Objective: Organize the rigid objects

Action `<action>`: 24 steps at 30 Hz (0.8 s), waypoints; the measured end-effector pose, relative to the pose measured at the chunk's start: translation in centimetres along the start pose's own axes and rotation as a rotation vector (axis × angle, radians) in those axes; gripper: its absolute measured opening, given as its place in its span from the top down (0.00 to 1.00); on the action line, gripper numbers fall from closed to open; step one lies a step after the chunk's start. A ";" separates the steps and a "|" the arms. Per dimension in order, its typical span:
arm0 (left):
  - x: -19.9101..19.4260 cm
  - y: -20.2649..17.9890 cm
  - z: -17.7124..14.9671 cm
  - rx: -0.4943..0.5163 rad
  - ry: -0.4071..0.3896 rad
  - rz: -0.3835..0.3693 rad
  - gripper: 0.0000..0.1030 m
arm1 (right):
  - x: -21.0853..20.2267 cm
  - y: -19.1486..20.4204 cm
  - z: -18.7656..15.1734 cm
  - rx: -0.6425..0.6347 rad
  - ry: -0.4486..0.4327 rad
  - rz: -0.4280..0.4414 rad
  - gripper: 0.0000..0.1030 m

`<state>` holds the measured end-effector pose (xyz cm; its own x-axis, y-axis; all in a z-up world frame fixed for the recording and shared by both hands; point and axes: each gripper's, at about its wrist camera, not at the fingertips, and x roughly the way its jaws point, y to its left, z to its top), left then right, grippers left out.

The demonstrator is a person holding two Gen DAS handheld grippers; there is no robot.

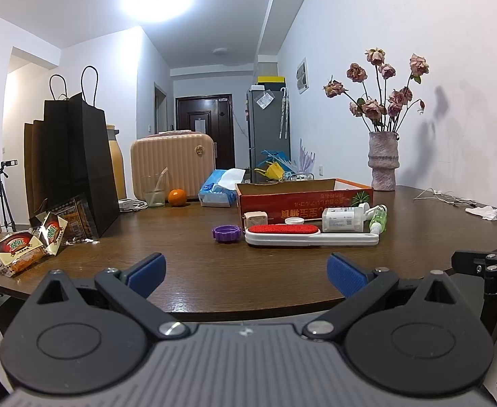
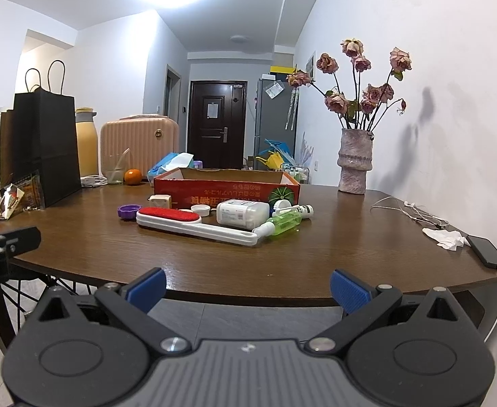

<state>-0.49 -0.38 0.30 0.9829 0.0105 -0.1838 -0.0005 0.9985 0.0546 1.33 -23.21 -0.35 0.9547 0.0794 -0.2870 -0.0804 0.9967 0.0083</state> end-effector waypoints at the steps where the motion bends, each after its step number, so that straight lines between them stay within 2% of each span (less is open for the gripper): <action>1: 0.0 0.0 0.0 0.000 0.000 -0.001 0.00 | 0.0 0.0 0.0 0.000 0.000 0.001 0.00; 24: 0.2 -0.5 -0.2 0.020 -0.017 0.006 0.00 | 0.4 -0.4 -0.4 0.015 0.015 0.001 0.00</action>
<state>-0.34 -0.84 0.05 0.9859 0.0159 -0.1668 -0.0034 0.9972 0.0753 1.64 -23.61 -0.87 0.9500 0.0804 -0.3017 -0.0771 0.9968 0.0230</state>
